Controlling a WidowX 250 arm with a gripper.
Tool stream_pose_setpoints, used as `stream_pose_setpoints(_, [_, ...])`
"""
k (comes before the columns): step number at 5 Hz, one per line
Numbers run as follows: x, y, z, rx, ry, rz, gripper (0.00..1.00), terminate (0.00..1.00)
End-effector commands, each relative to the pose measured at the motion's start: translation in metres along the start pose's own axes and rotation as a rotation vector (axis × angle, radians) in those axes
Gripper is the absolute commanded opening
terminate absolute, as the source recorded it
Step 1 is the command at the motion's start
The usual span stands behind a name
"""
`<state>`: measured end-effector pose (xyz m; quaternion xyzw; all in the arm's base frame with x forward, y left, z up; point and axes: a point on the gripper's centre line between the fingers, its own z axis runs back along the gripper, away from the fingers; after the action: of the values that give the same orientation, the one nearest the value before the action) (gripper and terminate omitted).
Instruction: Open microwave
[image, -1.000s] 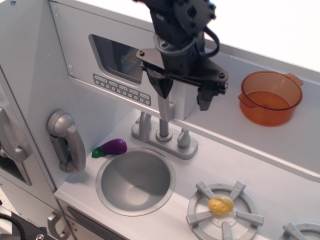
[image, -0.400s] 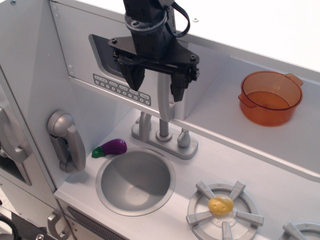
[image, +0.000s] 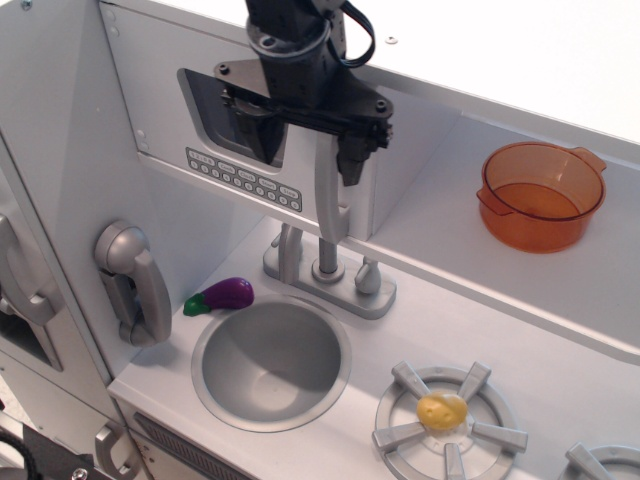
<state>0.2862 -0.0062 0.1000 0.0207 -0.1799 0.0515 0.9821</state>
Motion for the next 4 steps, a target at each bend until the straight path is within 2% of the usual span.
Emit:
stream_pose_setpoints(1, [0.016, 0.0, 0.002, -0.04, -0.035, -0.014, 0.0, 0.0])
stream_pose_setpoints(2, [0.014, 0.0, 0.004, -0.076, -0.032, -0.043, 0.0, 0.0])
stream_pose_setpoints(3, [0.013, 0.002, 0.005, -0.084, -0.051, -0.052, 0.0, 0.0])
stream_pose_setpoints(4, [0.0, 0.007, 0.008, -0.083, -0.061, -0.1, 0.0, 0.0])
